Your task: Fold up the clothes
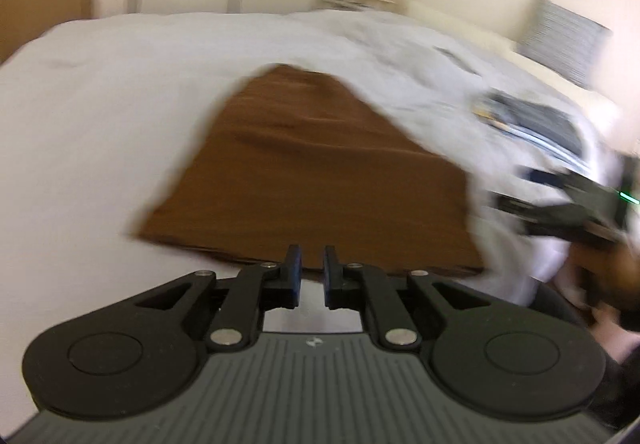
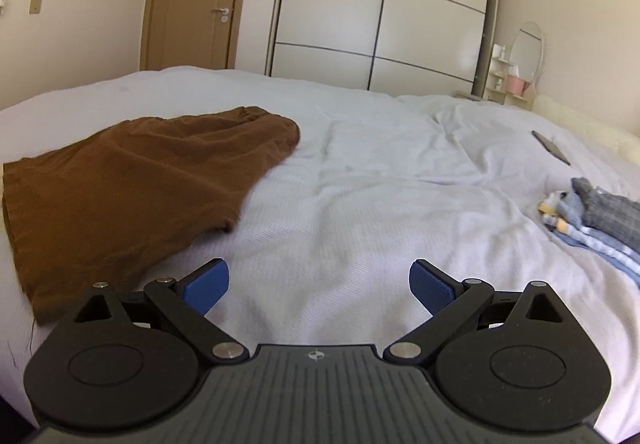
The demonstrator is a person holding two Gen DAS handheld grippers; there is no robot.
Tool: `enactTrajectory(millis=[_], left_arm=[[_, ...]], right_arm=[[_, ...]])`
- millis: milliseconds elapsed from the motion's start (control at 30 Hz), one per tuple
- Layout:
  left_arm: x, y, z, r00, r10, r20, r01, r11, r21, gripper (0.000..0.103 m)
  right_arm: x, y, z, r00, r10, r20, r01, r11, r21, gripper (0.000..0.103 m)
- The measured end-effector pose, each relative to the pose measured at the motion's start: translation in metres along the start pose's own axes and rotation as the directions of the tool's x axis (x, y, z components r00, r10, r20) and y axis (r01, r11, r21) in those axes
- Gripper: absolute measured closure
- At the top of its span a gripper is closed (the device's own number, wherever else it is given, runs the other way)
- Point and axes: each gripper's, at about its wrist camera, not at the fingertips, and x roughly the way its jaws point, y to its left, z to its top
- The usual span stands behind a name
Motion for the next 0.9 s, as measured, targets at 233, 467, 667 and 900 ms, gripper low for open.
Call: enactTrajectory(millis=[233, 467, 667, 900], left_arm=[[0.033, 0.064, 0.023, 1.000, 0.007, -0.029, -0.010, 0.996, -0.089, 0.090], [0.051, 0.068, 0.017, 0.996, -0.041, -0.075, 0.034, 0.996, -0.085, 0.091], [0.030, 0.076, 0.025, 0.998, -0.059, 0.006, 0.060, 0.993, -0.097, 0.100], [0.041, 0.101, 0.019, 0.997, -0.038, -0.065, 0.028, 0.988, -0.150, 0.099]], right_arm=[[-0.025, -0.011, 0.011, 0.999, -0.011, 0.044, 0.010, 1.000, 0.024, 0.004], [-0.021, 0.010, 0.029, 0.997, 0.046, 0.061, -0.046, 0.999, -0.010, 0.004], [-0.016, 0.024, 0.036, 0.995, 0.070, 0.067, -0.068, 0.997, -0.037, 0.004], [-0.016, 0.027, 0.037, 0.995, 0.082, 0.058, -0.080, 0.996, -0.042, 0.004]])
